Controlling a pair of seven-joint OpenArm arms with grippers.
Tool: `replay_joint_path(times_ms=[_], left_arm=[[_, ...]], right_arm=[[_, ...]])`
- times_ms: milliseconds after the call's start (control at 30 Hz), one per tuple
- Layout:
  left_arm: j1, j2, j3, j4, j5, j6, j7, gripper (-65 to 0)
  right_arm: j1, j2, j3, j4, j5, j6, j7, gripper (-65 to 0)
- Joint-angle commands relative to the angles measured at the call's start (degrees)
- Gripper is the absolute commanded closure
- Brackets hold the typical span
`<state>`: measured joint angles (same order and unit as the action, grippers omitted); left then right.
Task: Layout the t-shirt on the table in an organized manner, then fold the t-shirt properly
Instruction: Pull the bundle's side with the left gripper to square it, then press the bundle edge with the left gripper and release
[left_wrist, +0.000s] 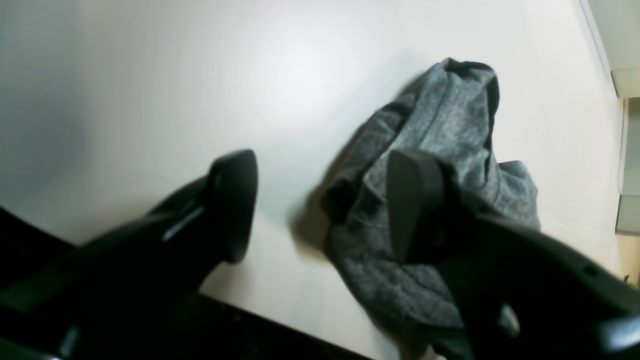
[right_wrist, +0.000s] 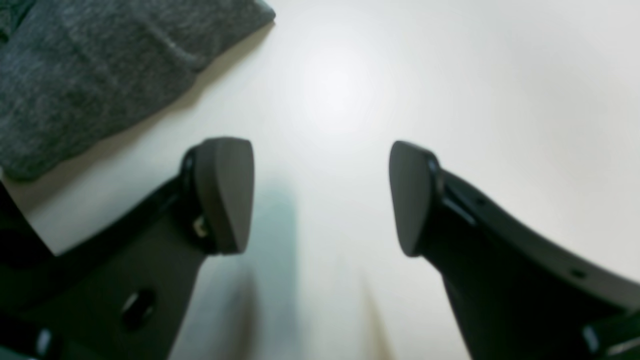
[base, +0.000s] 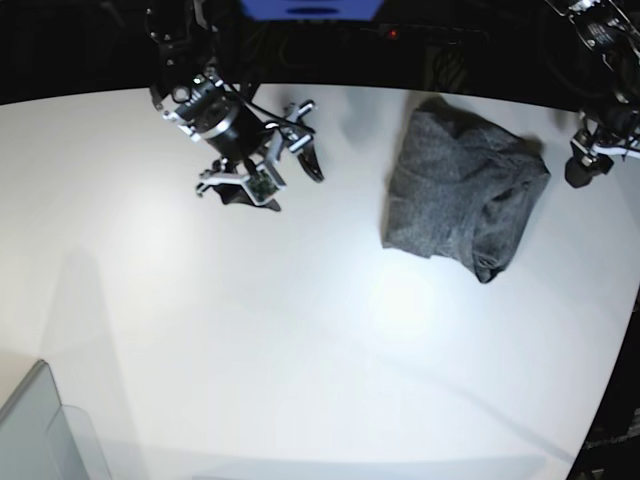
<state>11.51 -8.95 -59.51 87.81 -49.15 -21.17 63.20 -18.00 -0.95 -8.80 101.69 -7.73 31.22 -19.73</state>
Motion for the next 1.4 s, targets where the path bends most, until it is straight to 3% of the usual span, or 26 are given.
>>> replay_joint_path(times_ms=[0,200,267,367,467,567,667,700,867,1233,1367], left_arm=[[-2.0,-1.6,0.1,1.6,-1.4,-0.3,-0.7,-39.8],[-5.4,-3.7,9.2,4.5,-0.7,0.5,-0.7,-39.8],[-5.3,-4.0,11.8,4.8,-0.7,2.8,-0.7,-39.8],[-2.9,-4.0,12.3,6.0,-0.8,6.4,0.1,-39.5],[2.3,-4.4,11.5,8.3,-0.9,6.6,2.4,-37.5],[7.0,-4.0,9.2,10.7,-1.1,6.6,2.3,-22.7],[8.8,-2.8,7.6,10.5,-1.1,6.6,2.3,-2.9],[8.7,-2.2,7.4,10.0,-0.7,6.6,2.3,0.0],[6.6,0.9,8.7,6.5,-0.7,6.6,2.2,0.0],[-5.0,3.8,9.4,-1.4,13.1,6.5,1.8,0.0],[-10.0,3.9,13.1,-7.1,14.7,6.5,-3.5,0.0]], right_arm=[[0.0,-0.2,0.0,1.3,0.8,0.1,1.6,-42.6],[-0.5,-0.1,0.0,1.3,0.8,0.1,1.6,-42.7],[-0.5,-0.1,0.0,1.3,0.8,0.1,1.6,-42.8],[-0.1,0.0,0.0,1.3,0.6,0.1,1.7,-42.9],[0.8,0.6,1.5,1.3,0.6,0.3,1.7,-42.5],[2.9,0.8,1.6,0.9,0.7,0.4,1.6,-40.0],[4.8,0.6,1.4,0.9,0.8,0.4,1.6,-29.1],[5.4,0.6,1.1,0.5,0.8,0.4,1.5,-24.3],[9.8,-0.3,-1.6,-4.3,0.8,0.1,1.5,0.0],[13.1,-2.6,-1.7,-12.2,0.8,0.1,1.7,0.0],[11.8,-3.0,-1.7,-12.2,0.8,0.1,1.7,0.0]])
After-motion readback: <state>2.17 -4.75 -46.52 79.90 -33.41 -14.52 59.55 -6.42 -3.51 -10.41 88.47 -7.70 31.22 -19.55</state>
